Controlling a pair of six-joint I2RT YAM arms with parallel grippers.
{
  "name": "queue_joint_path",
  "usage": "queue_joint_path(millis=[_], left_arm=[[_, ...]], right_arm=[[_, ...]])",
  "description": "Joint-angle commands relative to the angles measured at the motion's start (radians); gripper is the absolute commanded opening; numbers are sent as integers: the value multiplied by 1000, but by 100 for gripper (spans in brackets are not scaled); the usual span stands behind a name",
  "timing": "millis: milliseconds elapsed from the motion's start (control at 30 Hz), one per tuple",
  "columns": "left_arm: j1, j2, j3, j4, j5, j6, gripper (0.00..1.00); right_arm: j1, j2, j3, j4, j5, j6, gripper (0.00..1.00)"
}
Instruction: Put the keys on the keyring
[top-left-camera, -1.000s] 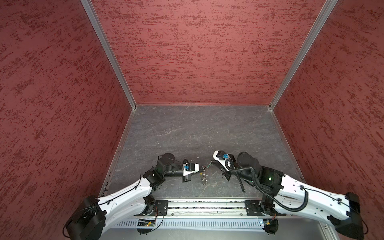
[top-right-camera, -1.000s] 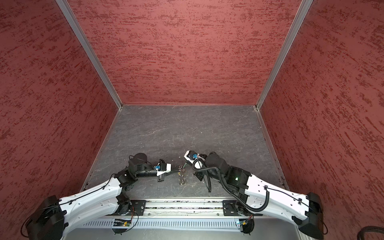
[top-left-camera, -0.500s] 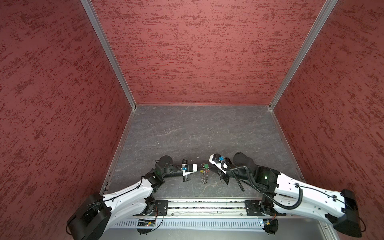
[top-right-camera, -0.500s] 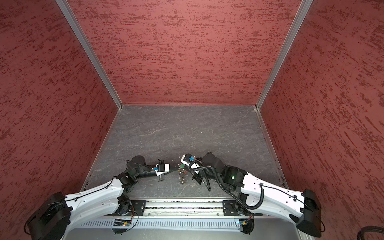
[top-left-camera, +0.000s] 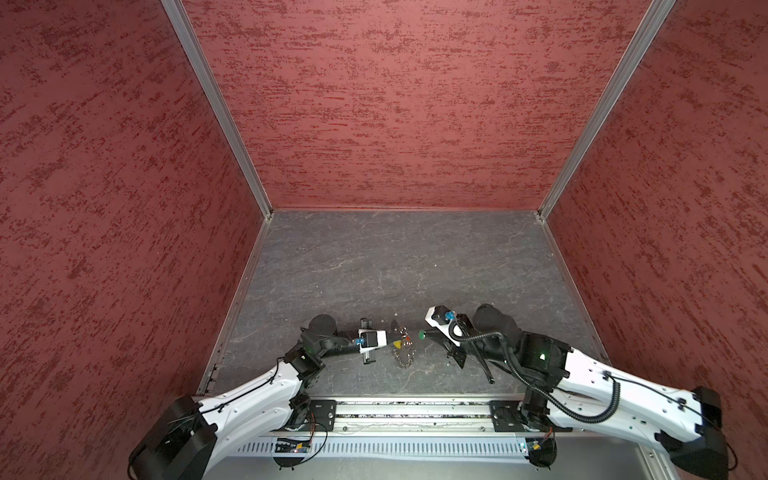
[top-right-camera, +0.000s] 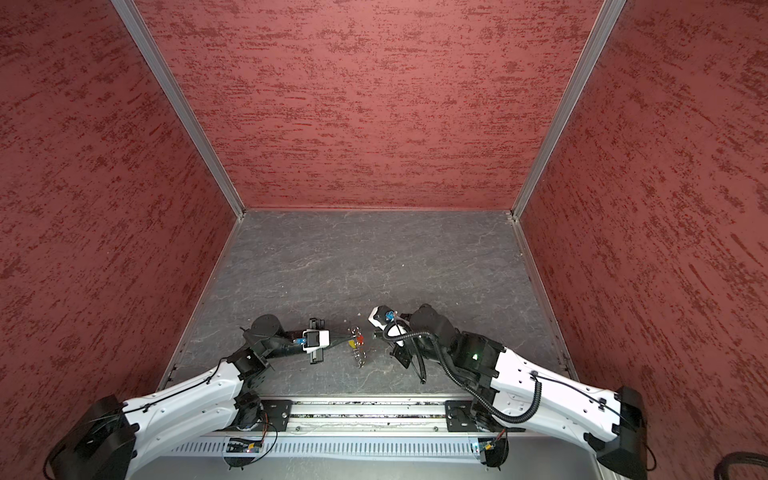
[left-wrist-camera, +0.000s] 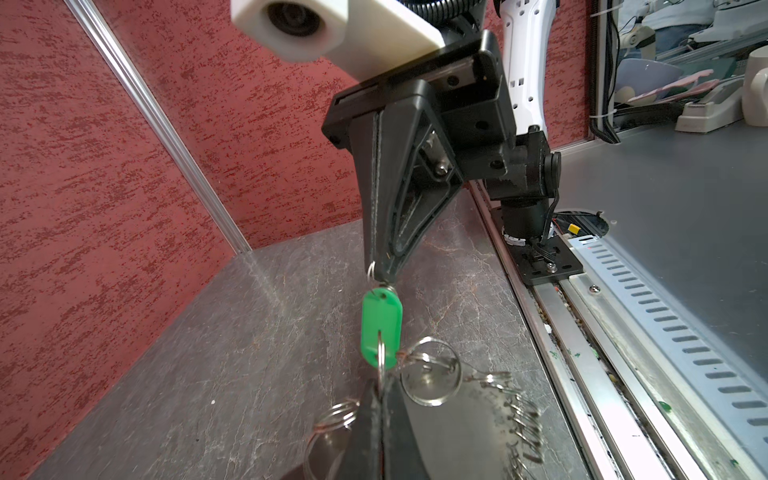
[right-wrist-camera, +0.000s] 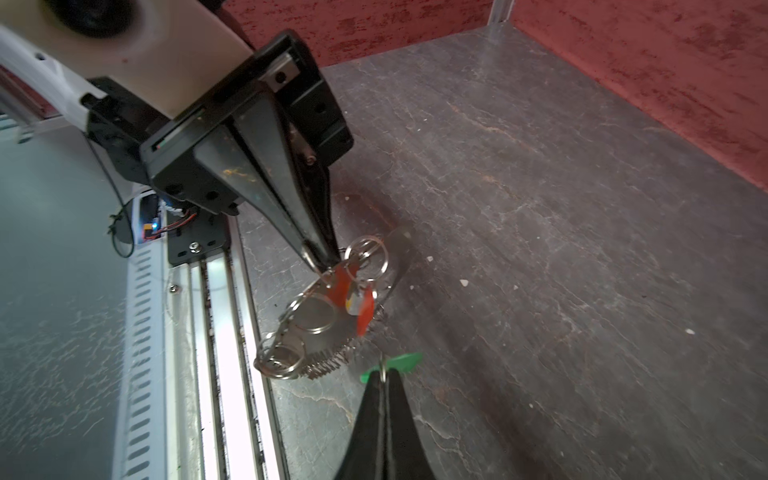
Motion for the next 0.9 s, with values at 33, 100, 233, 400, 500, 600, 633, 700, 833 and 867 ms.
queue_joint_path(millis=[33,100,233,400,500,600,633,700,833,867], left_arm=[[5,5,4,45,40,-14,0],[4,12,9,38,53,-10,0],[3,38,23,22,88,-4,0],[1,48,25,22,106,-1,0],[1,51,27,22,109,-2,0],[3,55,27,22,108,-1,0],[2,55,28,22,108,-1,0],[3,58,27,25,108,-1,0],[2,60,27,25,104,0,0],[3,60,27,26,101,-1,0]], right_arm=[[0,15,-4,78,-117,-33,0],[0,22,-7,95,-127,-40,0],[0,45,-7,117,-138,-48,0],[0,70,-17,127,-138,-50,0],[-1,81,-21,133,-156,-42,0],[0,83,-26,134,-175,-37,0],[-1,81,-29,135,-176,-37,0],[0,71,-34,137,-169,-34,0],[0,66,-36,141,-167,-27,0],[0,68,-37,144,-170,-25,0]])
